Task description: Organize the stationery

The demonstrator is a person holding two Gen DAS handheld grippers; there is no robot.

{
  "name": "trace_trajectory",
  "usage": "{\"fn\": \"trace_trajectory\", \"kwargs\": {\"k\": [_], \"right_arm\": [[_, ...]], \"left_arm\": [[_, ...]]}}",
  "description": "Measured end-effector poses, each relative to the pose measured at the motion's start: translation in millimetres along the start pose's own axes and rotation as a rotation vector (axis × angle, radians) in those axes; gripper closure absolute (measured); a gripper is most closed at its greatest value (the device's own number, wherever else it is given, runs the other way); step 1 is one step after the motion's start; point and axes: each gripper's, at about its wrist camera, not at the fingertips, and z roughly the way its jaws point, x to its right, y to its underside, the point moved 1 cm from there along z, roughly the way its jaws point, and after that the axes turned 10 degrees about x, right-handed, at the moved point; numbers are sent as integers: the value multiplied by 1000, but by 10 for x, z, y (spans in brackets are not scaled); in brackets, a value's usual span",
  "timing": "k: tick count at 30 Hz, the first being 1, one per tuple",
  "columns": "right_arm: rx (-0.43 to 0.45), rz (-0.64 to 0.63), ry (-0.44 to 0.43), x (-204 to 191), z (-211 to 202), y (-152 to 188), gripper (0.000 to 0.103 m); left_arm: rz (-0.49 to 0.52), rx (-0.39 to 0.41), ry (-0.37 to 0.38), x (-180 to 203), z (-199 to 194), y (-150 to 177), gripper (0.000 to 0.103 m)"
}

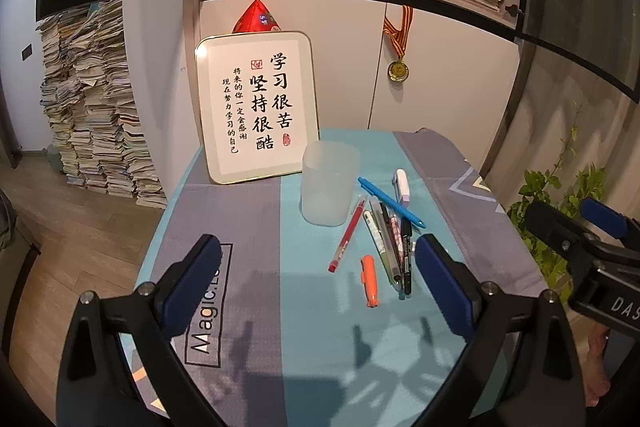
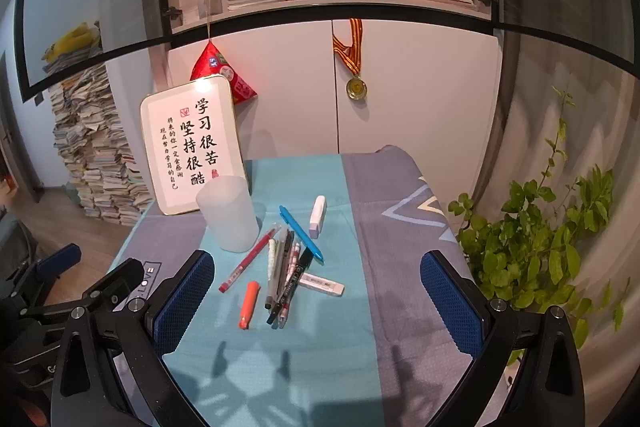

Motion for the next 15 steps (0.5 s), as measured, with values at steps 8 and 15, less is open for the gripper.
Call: {"fn": "trace_trajectory", "kwargs": {"k": [8, 15], "right_arm": [[-1, 1, -1, 5, 6, 4, 0], [-1, 2, -2, 10, 11, 11, 0]], "left_arm": [[9, 9, -15, 4, -12, -2, 8], [21, 15, -32, 7, -18, 11, 8]]}}
